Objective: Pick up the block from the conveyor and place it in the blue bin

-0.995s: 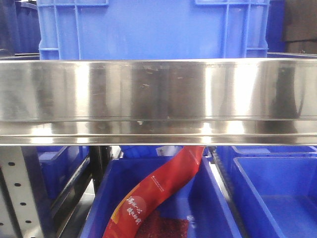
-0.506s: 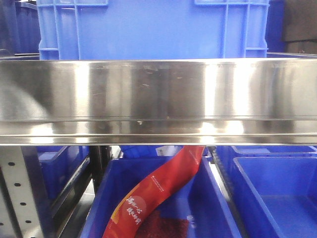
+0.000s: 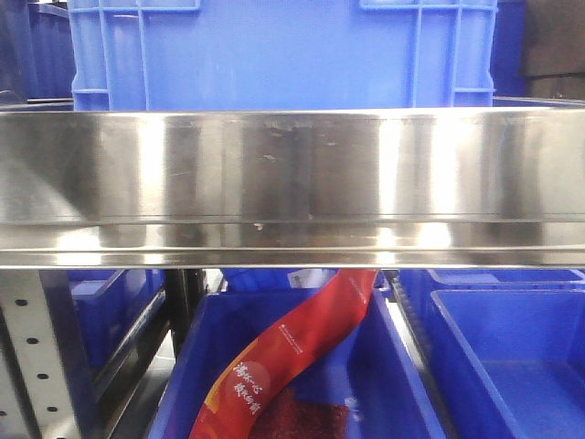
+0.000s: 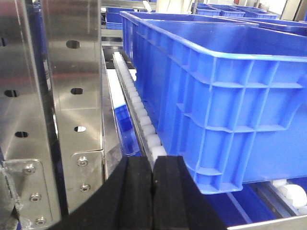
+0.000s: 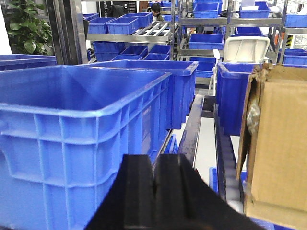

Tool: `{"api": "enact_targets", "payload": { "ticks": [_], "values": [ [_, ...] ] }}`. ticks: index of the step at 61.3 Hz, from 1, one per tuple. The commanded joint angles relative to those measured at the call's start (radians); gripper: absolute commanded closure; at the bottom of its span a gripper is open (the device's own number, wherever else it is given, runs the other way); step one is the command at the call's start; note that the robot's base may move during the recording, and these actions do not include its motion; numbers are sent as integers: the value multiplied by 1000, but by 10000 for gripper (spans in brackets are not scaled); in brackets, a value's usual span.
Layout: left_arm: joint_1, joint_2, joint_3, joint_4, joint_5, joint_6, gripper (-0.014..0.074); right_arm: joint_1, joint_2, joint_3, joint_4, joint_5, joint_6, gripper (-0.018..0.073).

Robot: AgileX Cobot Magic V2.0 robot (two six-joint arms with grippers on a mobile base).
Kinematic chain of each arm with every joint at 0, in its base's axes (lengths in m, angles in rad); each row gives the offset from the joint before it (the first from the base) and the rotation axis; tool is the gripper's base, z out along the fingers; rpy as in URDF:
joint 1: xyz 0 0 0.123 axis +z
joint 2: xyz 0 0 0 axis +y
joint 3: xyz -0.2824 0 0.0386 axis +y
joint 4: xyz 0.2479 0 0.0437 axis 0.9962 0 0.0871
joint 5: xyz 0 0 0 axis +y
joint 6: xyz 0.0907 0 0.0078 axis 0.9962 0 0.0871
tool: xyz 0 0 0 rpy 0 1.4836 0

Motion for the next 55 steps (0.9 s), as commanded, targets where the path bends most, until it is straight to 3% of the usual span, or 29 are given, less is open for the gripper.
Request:
{"api": "enact_targets", "payload": {
  "ticks": [1,6,14,26,35,55],
  "values": [
    [6,-6,1,-11,-15,-2,707,-4,-52,47,4,-53,-1,722],
    [6,-6,1,-11,-15,-2,707,-27,-132,123,14,-74,1,722],
    [6,-6,1,-11,-15,-2,707,-109,-301,288,15,-70,114,722],
    [6,-6,1,-11,-15,-2,707,-217,-496,482,-8,-51,84,722],
    [6,-6,1,-11,-15,-2,707,-240,-601,488,-8,6,-31,722],
    [6,-6,1,-11,-12,-2,707,-240,-601,488,-14,-20,-33,722]
  ]
}}
